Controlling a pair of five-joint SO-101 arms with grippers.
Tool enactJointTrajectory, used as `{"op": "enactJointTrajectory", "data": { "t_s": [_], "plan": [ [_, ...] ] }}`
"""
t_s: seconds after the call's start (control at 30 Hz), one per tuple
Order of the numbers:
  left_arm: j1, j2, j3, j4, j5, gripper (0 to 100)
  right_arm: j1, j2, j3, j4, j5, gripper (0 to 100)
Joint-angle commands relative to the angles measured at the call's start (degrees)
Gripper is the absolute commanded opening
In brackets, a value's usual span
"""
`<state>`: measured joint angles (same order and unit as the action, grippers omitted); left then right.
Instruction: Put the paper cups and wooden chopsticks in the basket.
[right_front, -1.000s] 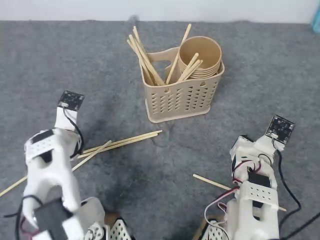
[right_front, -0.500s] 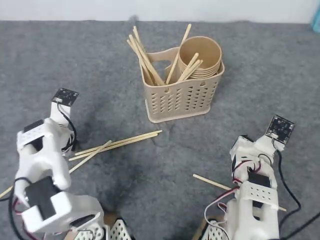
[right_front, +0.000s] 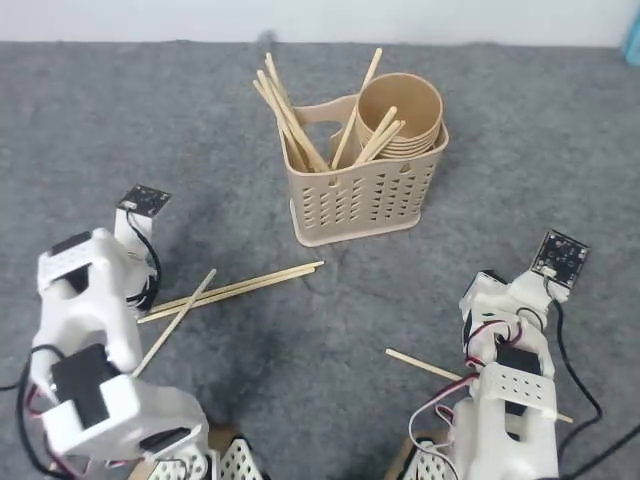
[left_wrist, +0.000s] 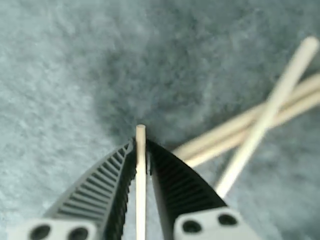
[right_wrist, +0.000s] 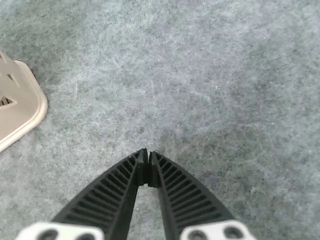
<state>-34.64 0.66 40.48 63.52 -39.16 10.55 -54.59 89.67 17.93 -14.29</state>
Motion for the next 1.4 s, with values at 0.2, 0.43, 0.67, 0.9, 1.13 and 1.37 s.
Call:
{"op": "enactJointTrajectory", "data": {
  "t_s": [0.2,0.43,0.67,0.9,1.13,1.37],
  "plan": [
    [-0.18,0.35,-22.37,29.89,0.00,1,-0.48,-1.54,-0.26,-1.19,0.88,0.9],
    [-0.09,-0.18,-31.25,37.10,0.09,1,-0.48,-1.54,-0.26,-1.19,0.88,0.9],
    [-0.53,-0.26,-30.90,37.10,0.09,1,-0.48,-1.54,-0.26,-1.19,0.88,0.9],
    [-0.62,-9.58,-25.54,37.10,-0.09,1,-0.48,-1.54,-0.35,-1.19,0.88,0.9],
    [1.93,-26.37,-21.05,36.84,0.09,1,-0.48,-1.54,-0.35,-1.19,0.88,0.9],
    [9.41,-31.38,-21.32,32.62,6.33,1,-0.48,-1.54,-0.35,-1.19,0.88,0.9]
  ]
}}
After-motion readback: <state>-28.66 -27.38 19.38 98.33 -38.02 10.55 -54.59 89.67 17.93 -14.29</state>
